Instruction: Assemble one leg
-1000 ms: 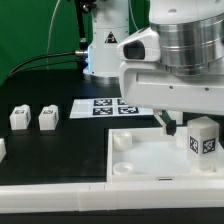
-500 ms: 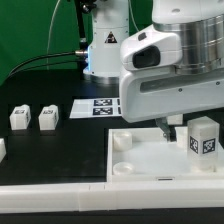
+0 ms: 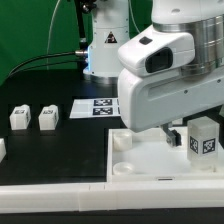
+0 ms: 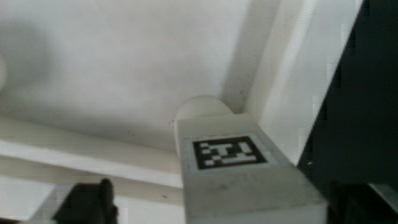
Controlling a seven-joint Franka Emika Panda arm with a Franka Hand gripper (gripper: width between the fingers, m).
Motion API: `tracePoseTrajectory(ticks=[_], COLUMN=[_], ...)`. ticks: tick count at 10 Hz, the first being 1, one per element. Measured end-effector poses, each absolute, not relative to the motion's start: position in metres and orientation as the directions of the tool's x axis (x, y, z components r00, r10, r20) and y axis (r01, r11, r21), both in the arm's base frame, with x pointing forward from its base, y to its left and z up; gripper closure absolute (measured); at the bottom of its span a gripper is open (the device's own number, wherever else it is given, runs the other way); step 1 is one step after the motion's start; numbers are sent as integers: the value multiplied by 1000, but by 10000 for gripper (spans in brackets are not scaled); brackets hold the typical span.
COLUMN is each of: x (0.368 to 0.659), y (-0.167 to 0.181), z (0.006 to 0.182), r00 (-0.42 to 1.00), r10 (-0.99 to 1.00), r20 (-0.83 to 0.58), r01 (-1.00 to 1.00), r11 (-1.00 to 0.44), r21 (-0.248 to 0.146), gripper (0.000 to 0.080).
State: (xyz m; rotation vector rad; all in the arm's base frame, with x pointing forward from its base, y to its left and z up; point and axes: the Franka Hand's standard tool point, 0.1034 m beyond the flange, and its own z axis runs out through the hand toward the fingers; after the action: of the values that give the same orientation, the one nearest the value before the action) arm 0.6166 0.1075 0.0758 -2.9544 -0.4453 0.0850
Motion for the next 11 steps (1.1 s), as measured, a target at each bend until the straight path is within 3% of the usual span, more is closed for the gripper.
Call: tracePoseTrajectory(ticks=[2, 7, 11], x=[617, 617, 618], y=[107, 108, 112], z=[76, 76, 76], r00=[954, 975, 937], r10=[297, 218, -330], r20=[-33, -45, -115], r01=[288, 209, -343], r11=[-944, -965, -932], r21=[-159, -158, -118], gripper=[510, 508, 507])
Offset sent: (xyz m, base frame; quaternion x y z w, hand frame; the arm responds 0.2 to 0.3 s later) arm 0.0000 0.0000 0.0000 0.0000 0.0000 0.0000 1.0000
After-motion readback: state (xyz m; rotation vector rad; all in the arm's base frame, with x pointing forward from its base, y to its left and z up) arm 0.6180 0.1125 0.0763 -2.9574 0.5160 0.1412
